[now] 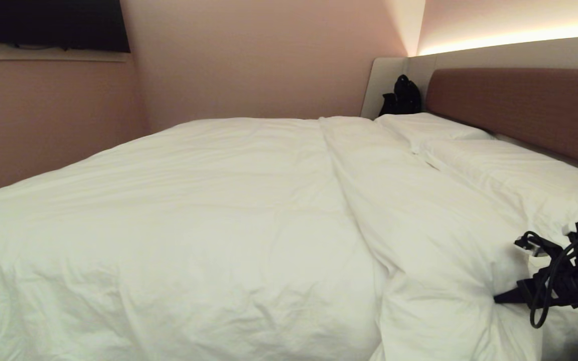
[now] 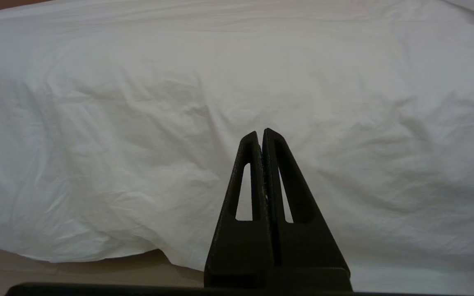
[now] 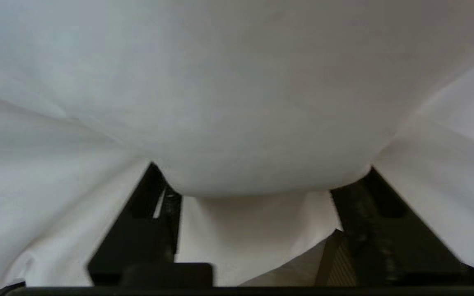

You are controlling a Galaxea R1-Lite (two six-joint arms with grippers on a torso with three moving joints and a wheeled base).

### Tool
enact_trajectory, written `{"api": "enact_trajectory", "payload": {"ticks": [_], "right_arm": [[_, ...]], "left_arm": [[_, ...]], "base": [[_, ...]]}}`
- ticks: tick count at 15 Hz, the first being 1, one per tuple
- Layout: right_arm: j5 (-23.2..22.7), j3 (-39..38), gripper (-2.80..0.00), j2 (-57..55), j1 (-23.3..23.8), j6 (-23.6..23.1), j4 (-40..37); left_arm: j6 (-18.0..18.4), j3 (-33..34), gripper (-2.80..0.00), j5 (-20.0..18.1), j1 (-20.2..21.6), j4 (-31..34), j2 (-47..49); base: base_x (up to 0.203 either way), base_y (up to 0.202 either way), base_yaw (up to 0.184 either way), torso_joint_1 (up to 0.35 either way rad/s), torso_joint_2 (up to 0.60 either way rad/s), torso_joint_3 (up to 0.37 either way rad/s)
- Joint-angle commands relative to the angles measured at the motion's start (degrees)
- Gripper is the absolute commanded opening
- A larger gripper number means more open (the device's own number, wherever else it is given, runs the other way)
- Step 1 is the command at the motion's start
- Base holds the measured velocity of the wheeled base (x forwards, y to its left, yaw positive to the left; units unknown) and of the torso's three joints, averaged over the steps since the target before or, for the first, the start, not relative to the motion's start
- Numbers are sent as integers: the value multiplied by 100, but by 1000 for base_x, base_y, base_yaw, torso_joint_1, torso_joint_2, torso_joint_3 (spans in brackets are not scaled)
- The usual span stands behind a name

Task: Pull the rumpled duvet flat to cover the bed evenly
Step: Flatten the corners of the folded blanket

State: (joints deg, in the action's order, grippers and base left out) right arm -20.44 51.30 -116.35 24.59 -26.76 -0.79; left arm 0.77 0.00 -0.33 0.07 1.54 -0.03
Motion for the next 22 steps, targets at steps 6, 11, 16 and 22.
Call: {"api": "enact_trajectory", "payload": {"ticks": [6,11,16,22], "right_arm": [[210,-419,-280,833,-6,-40,-72],[809,-1005,-280,2106,32,-64,-222],[1333,-1209,-280,2125,46,225,-346],[1289,-1535,-280,2110,-15,239,-325]], "left_arm": [[2,0,-280,-2,1,-4,3],[2,0,-280,-2,1,-4,3],[2,0,-280,-2,1,-4,3],[2,0,-280,-2,1,-4,3]], "base": [[0,0,0,0,0,0],[0,0,0,0,0,0],[0,0,0,0,0,0],[0,0,0,0,0,0]]}}
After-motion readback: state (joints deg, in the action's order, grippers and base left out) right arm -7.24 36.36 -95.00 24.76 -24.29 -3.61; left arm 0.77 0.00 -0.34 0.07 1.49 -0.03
